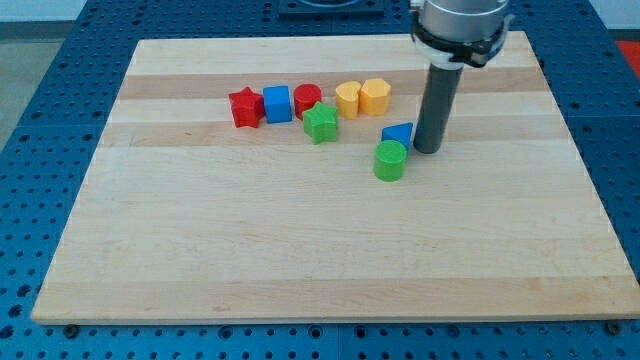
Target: Push the blue triangle into the green star
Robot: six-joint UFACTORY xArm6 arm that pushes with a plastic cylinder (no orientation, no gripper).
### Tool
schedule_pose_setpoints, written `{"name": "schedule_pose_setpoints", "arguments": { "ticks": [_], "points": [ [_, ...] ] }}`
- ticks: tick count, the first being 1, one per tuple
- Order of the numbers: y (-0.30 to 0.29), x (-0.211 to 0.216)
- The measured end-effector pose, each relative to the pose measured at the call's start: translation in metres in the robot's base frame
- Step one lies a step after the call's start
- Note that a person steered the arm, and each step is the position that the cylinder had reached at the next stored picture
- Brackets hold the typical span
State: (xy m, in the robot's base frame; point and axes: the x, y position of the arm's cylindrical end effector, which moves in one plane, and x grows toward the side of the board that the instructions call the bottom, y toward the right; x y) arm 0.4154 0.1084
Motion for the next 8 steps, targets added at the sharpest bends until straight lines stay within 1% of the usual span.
{"name": "schedule_pose_setpoints", "arguments": {
  "ticks": [4, 5, 6, 7, 8],
  "points": [
    [-0.057, 0.002],
    [-0.050, 0.010],
    [-0.015, 0.010],
    [0.036, 0.001],
    [0.044, -0.017]
  ]
}}
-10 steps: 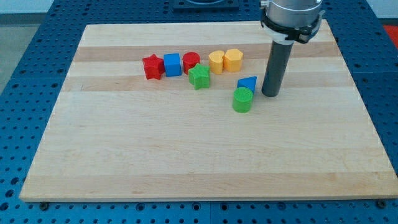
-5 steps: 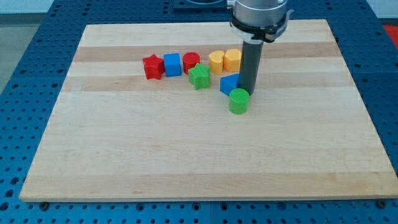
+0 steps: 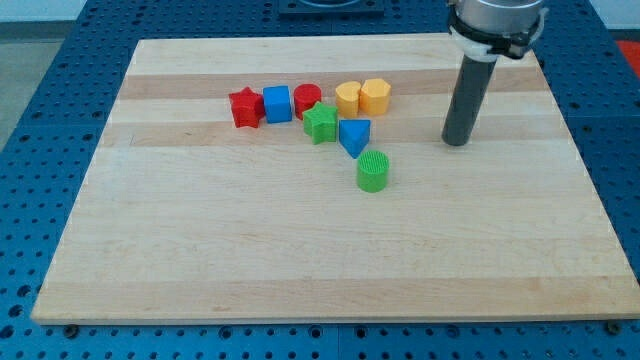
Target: Push the blue triangle into the green star
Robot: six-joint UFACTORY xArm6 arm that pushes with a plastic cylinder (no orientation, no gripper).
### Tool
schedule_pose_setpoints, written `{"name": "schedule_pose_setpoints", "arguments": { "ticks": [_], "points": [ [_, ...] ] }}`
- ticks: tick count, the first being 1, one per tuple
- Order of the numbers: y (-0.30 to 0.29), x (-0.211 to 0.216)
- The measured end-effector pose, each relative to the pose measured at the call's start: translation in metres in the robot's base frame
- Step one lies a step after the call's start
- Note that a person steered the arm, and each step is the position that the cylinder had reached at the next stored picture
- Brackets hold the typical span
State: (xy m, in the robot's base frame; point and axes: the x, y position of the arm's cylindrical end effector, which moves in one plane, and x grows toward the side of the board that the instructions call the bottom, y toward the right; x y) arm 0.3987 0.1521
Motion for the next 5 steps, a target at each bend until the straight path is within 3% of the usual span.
{"name": "schedule_pose_setpoints", "arguments": {
  "ticks": [5],
  "points": [
    [-0.090, -0.002]
  ]
}}
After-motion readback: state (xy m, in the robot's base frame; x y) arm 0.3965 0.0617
